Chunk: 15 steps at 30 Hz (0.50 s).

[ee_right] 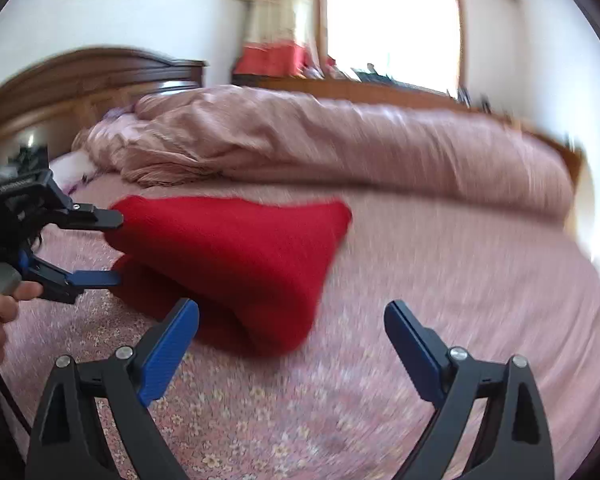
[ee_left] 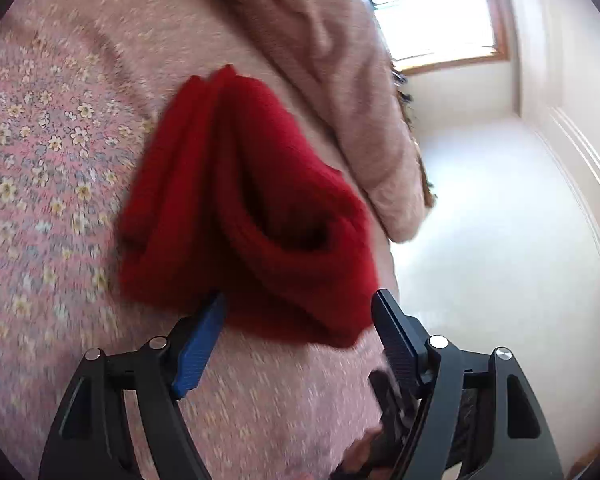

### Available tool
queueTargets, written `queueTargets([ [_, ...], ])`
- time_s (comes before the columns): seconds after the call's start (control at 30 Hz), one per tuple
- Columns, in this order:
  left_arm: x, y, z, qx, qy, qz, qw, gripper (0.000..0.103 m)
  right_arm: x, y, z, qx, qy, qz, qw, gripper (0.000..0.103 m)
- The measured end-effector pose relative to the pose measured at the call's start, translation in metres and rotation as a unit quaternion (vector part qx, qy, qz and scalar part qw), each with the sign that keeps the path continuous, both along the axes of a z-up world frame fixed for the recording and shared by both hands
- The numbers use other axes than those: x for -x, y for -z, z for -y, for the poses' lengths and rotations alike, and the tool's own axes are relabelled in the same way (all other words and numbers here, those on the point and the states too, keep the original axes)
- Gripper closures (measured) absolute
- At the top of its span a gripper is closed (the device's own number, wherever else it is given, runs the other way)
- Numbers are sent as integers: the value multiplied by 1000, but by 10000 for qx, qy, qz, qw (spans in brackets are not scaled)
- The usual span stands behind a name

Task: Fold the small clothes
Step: 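Grasp the folded red bundle with the left tool and lift it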

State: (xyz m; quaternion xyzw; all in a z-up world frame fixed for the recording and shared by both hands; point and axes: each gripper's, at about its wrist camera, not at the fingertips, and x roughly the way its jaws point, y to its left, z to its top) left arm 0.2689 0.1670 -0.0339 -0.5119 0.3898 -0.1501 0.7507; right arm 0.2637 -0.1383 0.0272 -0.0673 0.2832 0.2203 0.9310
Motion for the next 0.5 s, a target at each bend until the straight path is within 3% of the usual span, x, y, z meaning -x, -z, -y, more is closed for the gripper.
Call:
queueTargets([
  [0.1,-18,-2,-1,-125,-135,65,9998,34,-19,19,-2,-248,-47,-673,9974,7],
  [0.17,-26,-8,6,-383,-127,223,9989,52,-24,25,-5,-278,-116,-653,9974,7],
  [0.2,-31,-16,12,-681,-60,317,9972,72,-27,30,-6,-217,-38,-548,9983,7],
  [0.23,-32,-21,15,-905,-47,339,9953,77,-29,35,-7,-135,49,-502,9986,7],
  [0.27,-33,-30,21,-1239,-36,450,9913,79,-32,41,-8,-53,127,-520,9986,7],
  [0.37,-31,-47,29,-1676,-72,755,9829,85,-43,51,-8,-105,362,-738,9966,7],
  [0.5,-24,-75,36,-1880,-85,1454,9713,85,-53,50,-9,-401,591,-785,9944,7],
])
